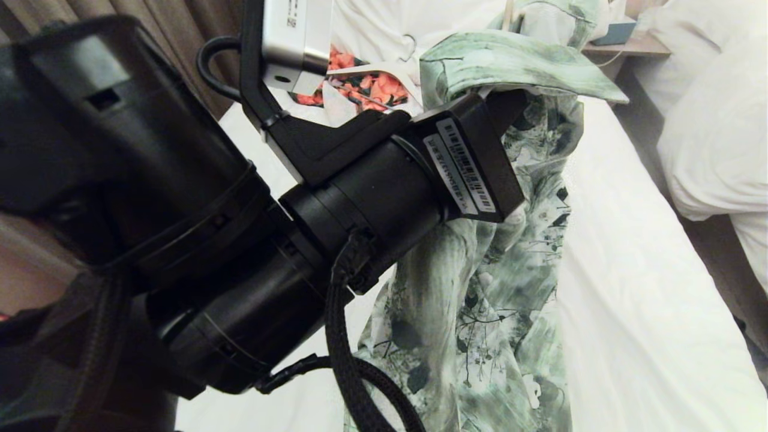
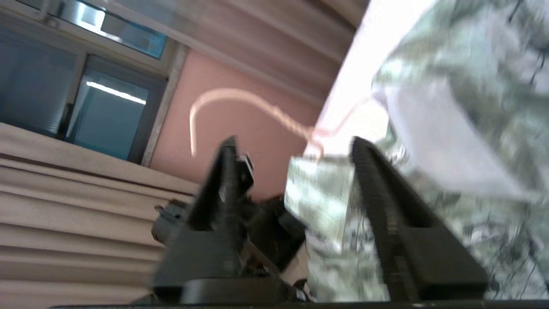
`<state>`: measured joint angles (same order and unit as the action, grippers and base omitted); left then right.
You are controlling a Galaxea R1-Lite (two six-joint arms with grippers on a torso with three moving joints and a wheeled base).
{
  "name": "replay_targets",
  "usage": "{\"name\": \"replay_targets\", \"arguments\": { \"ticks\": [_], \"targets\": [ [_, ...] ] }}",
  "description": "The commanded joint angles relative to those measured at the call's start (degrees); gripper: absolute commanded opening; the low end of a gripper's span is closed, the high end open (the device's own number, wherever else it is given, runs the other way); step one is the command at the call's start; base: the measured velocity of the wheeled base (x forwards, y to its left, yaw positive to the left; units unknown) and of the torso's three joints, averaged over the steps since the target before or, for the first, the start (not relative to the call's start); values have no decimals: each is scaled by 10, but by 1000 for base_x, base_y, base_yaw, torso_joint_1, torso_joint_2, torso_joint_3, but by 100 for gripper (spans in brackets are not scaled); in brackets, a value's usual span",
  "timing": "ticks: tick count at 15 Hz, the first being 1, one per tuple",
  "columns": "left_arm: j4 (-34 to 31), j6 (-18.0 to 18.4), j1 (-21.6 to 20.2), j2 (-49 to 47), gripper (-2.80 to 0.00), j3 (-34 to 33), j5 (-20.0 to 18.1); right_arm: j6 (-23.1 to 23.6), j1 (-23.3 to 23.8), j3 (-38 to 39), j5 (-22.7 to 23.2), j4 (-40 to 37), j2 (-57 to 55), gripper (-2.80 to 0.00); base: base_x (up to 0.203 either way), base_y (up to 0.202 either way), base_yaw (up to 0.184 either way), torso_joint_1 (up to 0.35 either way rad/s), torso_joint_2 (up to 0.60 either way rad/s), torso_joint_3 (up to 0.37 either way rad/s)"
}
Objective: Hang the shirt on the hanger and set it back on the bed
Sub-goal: Take the clothes hanger out of the clothes
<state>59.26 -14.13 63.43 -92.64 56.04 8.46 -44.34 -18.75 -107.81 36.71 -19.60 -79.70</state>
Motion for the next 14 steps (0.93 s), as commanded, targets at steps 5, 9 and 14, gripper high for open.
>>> {"name": "replay_targets", "arguments": {
  "ticks": [5,9,14],
  "targets": [
    [3,-3,2,1,-280,3,1,46,-38,-63,2,-46,-86,-280,0,0,0,0,0,0],
    [3,-2,2,1,-280,5,1,87,-60,-62,2,-50,-89,0,0,0,0,0,0,0],
    [2,-2,2,-8,-280,6,2,199,-85,-55,4,-47,-92,0,0,0,0,0,0,0]
  ]
}}
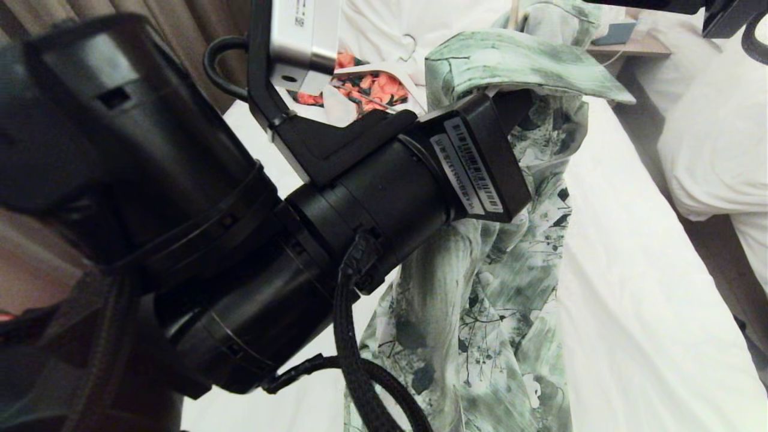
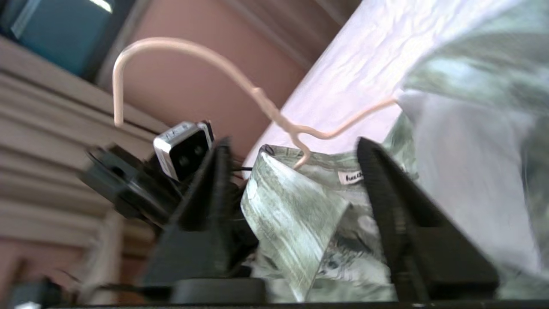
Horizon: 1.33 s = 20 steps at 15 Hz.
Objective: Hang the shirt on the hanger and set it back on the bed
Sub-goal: Take the clothes hanger out of the clothes
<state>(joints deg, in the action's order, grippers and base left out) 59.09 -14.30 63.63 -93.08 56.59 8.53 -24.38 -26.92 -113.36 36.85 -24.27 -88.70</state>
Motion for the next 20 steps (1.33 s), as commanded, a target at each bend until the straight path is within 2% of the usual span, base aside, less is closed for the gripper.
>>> {"name": "replay_targets", "arguments": {
  "ticks": [1,4,8,10,14,17,20],
  "targets": [
    [3,0,0,-4,-280,0,1,20,-4,1,2,-2,-2,0,0,0,0,0,0,0],
    [3,0,1,-2,-280,0,1,109,-5,20,2,-3,-2,0,0,0,0,0,0,0],
    [2,0,0,-6,-280,3,1,207,-11,20,1,-3,-7,0,0,0,0,0,0,0],
    [1,0,1,-14,-280,7,1,240,-14,20,1,-1,-8,0,0,0,0,0,0,0],
    [-4,-1,1,-15,-280,8,1,280,-27,20,-2,0,-23,0,0,0,0,0,0,0],
    [-5,0,3,-13,-280,8,2,328,-54,19,-63,18,-47,0,0,0,0,0,0,0],
    [-5,0,4,-9,-280,8,2,330,-68,18,-84,72,-63,0,0,0,0,0,0,0]
  ]
}}
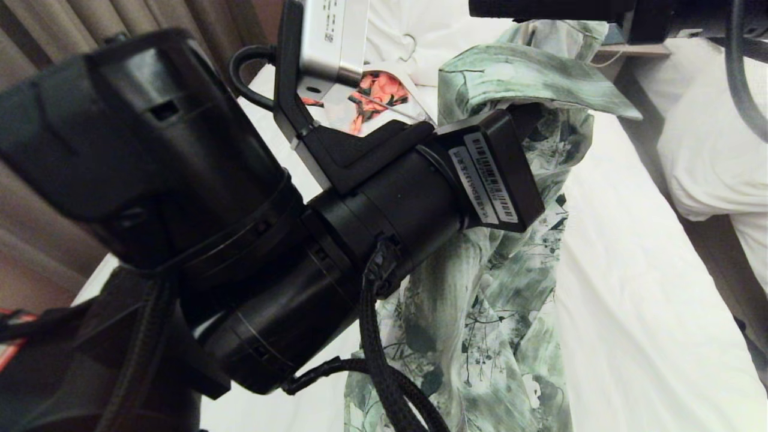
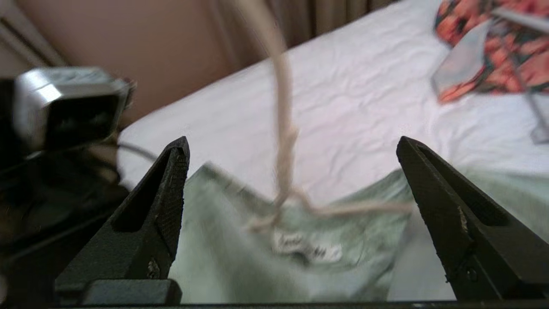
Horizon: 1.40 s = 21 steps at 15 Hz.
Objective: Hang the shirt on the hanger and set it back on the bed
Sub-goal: Take the clothes hanger out of the clothes
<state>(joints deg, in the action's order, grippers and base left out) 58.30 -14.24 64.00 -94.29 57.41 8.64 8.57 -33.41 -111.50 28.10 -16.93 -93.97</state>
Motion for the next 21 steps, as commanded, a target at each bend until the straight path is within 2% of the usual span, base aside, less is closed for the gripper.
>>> {"name": "replay_targets", "arguments": {
  "ticks": [1,2,3,5,13,15,21],
  "targets": [
    [3,0,1,6,-280,-2,1,0,-7,-1,-11,10,-14,0,0,0,0,0,0,0],
    [0,0,1,9,-280,-3,0,0,-11,0,-23,13,-14,0,0,0,0,0,0,0],
    [-9,0,1,13,-280,-2,0,0,-14,1,-26,13,-13,-280,0,0,0,0,0,0],
    [-34,0,1,22,-280,0,-1,-2,-15,1,-29,13,-13,-280,0,0,0,0,0,0],
    [-37,1,1,33,-280,-5,-15,-4,-15,1,-31,13,-10,-280,0,0,0,0,0,0],
    [-44,0,1,39,-280,-5,-21,-4,-15,1,-48,13,-10,-280,0,0,0,0,0,0],
    [-110,4,1,65,-280,5,-24,-4,-14,-8,-64,14,-10,-280,0,0,0,0,0,0]
  ]
}}
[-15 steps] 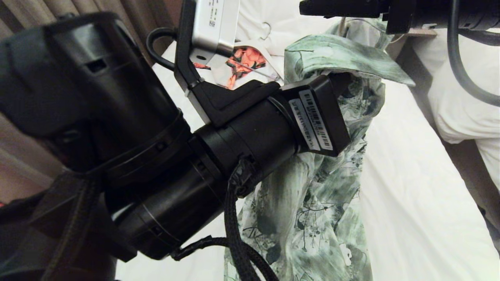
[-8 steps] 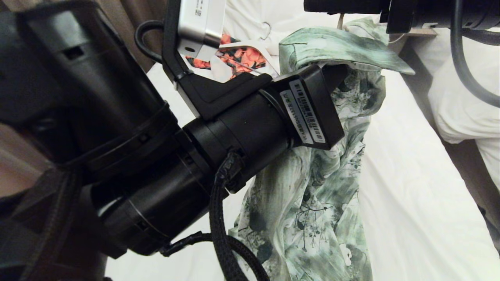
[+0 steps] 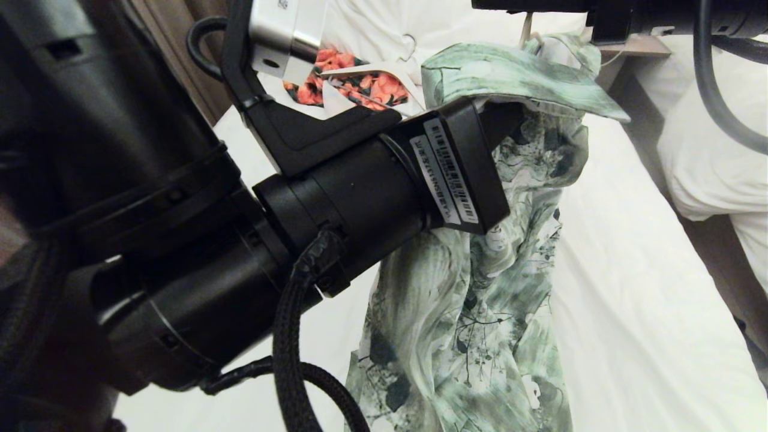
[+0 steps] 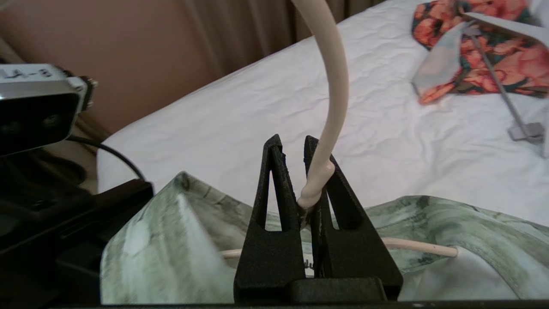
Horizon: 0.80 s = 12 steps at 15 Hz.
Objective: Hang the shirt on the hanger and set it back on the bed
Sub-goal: Take the clothes hanger out of the clothes
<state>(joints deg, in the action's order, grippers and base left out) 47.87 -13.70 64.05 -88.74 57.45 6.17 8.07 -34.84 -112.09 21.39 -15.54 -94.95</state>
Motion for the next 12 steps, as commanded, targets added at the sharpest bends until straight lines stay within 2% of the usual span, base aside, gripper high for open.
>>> {"name": "replay_targets", "arguments": {
  "ticks": [1,2,3,6,9,12],
  "targets": [
    [-17,-2,0,10,-280,7,1,1,0,-2,-6,0,0,-280,0,0,0,0,0,0],
    [-17,-1,0,9,-280,6,2,0,0,-2,-11,1,0,-280,0,0,0,0,0,0],
    [-17,0,0,9,0,3,1,0,0,-2,-11,1,0,-280,0,0,0,0,0,0],
    [-16,2,0,15,0,1,-2,0,3,-3,-16,1,0,-280,0,0,0,0,0,0],
    [-16,2,0,45,0,-17,-28,0,3,-3,-35,7,0,-280,0,0,0,0,0,0],
    [-15,3,-6,58,0,-23,-42,0,3,-3,-80,36,-6,-280,0,0,0,0,0,0]
  ]
}}
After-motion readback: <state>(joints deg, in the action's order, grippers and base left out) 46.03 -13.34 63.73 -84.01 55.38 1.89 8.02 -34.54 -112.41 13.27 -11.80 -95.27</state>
